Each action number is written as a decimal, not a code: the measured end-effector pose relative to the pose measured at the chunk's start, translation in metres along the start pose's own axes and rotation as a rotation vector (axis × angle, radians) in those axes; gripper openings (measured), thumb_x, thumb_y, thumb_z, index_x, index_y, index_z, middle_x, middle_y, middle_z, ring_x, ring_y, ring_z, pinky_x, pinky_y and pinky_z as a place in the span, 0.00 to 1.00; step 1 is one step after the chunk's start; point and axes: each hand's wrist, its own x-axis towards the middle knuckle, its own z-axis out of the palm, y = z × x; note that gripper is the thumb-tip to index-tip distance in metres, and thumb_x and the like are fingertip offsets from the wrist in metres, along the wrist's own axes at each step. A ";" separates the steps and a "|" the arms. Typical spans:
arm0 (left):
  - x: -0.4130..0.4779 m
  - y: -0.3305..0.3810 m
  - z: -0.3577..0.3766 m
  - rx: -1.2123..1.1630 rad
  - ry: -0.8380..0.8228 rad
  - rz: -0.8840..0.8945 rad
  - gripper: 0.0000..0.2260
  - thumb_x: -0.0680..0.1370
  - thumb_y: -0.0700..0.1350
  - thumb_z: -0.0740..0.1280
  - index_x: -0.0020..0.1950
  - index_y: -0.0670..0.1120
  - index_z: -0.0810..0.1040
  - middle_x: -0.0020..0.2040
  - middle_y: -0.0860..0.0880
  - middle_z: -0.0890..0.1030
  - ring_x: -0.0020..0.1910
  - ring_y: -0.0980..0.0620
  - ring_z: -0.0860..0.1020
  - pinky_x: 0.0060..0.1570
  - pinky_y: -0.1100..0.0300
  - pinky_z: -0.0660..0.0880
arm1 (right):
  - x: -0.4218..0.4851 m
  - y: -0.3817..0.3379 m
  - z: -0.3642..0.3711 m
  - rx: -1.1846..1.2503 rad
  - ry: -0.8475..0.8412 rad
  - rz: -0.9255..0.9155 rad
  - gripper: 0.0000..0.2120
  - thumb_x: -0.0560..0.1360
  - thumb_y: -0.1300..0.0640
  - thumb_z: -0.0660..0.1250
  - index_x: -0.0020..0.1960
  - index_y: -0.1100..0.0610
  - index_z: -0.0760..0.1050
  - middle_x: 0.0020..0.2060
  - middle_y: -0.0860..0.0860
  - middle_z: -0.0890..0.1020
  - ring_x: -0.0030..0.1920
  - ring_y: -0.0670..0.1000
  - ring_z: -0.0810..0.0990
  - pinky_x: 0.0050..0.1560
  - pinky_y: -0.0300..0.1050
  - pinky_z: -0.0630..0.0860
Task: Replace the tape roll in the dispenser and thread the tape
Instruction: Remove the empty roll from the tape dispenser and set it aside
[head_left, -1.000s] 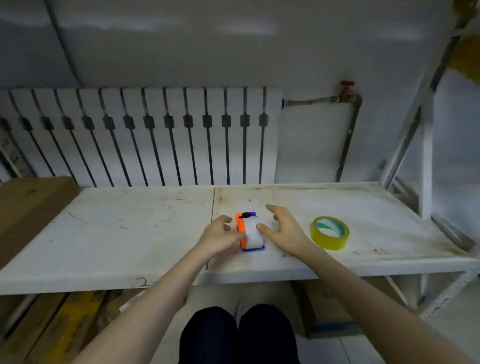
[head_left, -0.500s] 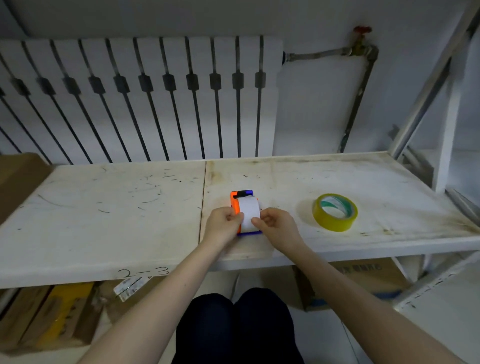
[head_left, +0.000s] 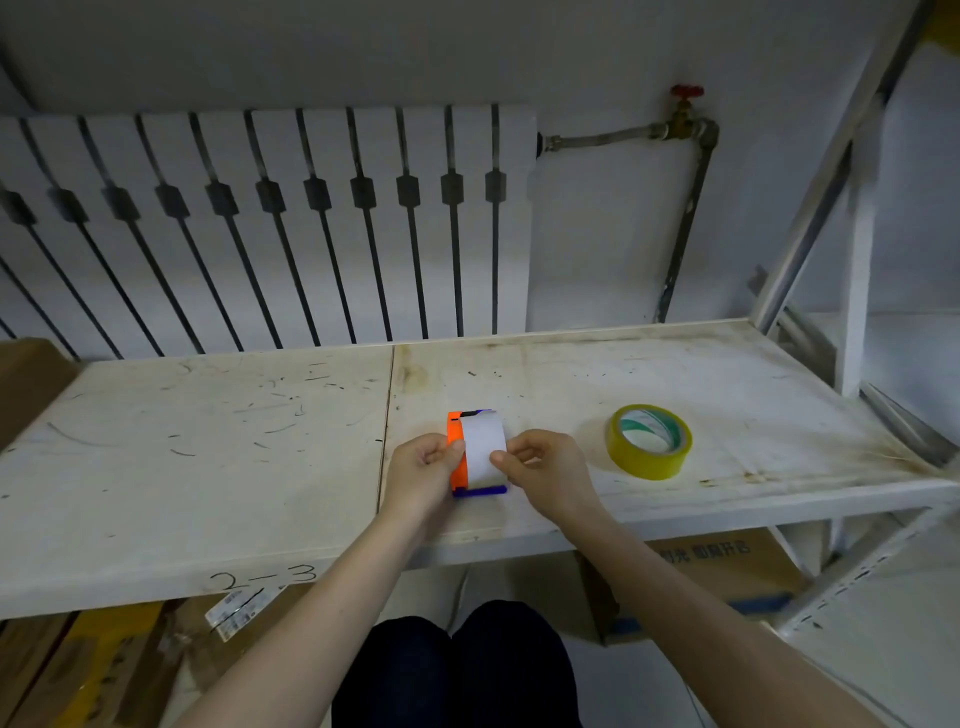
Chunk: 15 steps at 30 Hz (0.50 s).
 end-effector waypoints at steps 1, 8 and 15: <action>-0.001 0.002 0.001 -0.009 0.007 -0.019 0.15 0.78 0.40 0.64 0.30 0.44 0.72 0.28 0.49 0.72 0.29 0.53 0.68 0.32 0.60 0.64 | -0.001 -0.001 -0.001 -0.019 -0.011 -0.015 0.07 0.71 0.53 0.72 0.40 0.56 0.80 0.34 0.46 0.80 0.39 0.49 0.80 0.48 0.47 0.79; -0.012 0.009 0.008 -0.104 0.110 -0.071 0.15 0.77 0.39 0.66 0.29 0.44 0.74 0.30 0.47 0.72 0.32 0.50 0.69 0.34 0.59 0.66 | -0.009 -0.005 -0.005 -0.197 0.038 -0.074 0.08 0.73 0.49 0.69 0.41 0.54 0.77 0.37 0.50 0.81 0.41 0.49 0.78 0.42 0.39 0.74; -0.019 0.022 0.016 0.014 0.104 0.128 0.14 0.77 0.41 0.65 0.31 0.46 0.73 0.30 0.49 0.74 0.31 0.52 0.70 0.32 0.61 0.66 | -0.014 -0.006 -0.015 0.245 -0.012 0.040 0.06 0.73 0.56 0.70 0.38 0.56 0.77 0.36 0.51 0.81 0.42 0.52 0.80 0.49 0.48 0.80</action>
